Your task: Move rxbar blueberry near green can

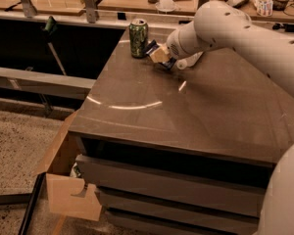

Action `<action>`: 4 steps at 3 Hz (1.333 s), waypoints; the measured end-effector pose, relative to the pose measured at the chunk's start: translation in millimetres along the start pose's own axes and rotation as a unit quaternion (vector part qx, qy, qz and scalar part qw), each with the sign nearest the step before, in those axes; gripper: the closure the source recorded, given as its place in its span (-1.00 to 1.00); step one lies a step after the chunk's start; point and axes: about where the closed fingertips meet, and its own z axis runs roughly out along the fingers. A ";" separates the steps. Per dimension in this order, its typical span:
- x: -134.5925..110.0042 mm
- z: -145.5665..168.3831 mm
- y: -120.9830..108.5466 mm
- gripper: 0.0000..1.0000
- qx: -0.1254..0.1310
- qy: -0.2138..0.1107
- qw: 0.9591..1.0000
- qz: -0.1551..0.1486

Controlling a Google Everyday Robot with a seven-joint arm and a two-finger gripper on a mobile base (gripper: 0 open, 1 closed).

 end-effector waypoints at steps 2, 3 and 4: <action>11.4 -0.9 -3.2 -1.00 -0.004 0.012 1.000 0.008; 1.0 -11.1 0.9 -1.00 -0.015 -0.020 1.000 0.006; -21.0 -44.6 1.4 -1.00 -0.016 -0.078 0.997 0.000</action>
Offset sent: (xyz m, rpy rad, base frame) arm -0.0049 -0.0147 -0.0088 0.0022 0.0374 -0.0091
